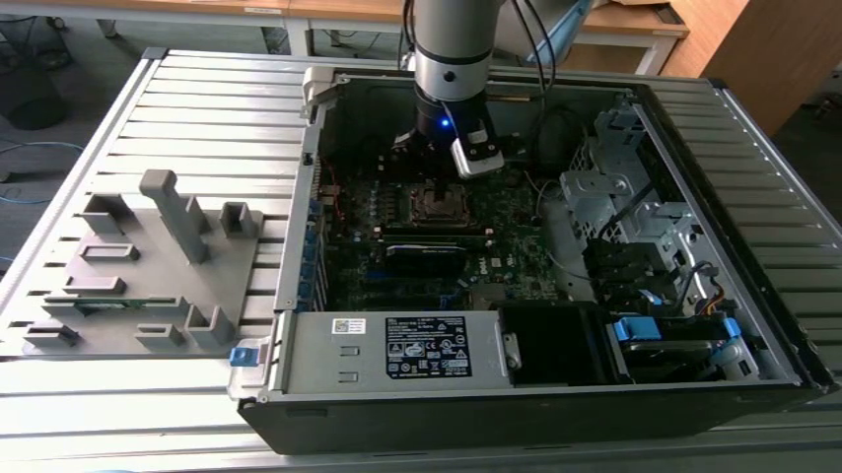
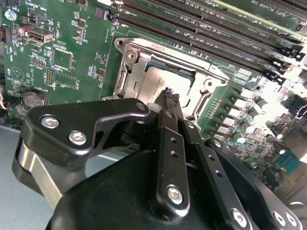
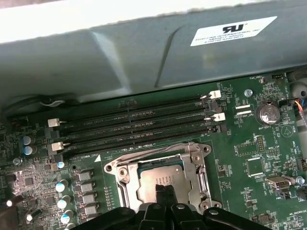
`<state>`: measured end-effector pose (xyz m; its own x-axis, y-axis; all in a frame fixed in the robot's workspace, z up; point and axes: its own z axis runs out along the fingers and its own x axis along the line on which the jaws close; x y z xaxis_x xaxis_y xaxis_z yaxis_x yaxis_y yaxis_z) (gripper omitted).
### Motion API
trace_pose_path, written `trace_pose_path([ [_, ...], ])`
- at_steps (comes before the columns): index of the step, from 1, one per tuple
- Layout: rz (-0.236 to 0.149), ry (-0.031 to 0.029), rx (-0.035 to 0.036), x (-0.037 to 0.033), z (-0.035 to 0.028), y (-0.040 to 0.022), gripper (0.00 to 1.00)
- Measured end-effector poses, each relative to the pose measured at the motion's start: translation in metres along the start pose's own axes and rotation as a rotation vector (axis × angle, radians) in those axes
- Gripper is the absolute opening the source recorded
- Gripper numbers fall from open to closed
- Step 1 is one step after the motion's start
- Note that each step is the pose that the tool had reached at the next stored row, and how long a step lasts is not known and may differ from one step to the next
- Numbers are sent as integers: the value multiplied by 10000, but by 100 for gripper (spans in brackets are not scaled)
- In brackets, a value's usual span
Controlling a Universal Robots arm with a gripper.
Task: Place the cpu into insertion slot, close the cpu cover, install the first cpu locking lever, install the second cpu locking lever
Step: 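Install the first cpu locking lever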
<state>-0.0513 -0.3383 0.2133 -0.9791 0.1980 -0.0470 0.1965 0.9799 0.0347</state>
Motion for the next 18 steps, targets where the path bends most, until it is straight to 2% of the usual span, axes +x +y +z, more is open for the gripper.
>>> trace_pose_path([
  [3,0,1,0,0,-9,0,10],
  [7,0,1,0,-3,-56,2,10],
  [18,-131,6,-5,-5,-56,3,10],
])
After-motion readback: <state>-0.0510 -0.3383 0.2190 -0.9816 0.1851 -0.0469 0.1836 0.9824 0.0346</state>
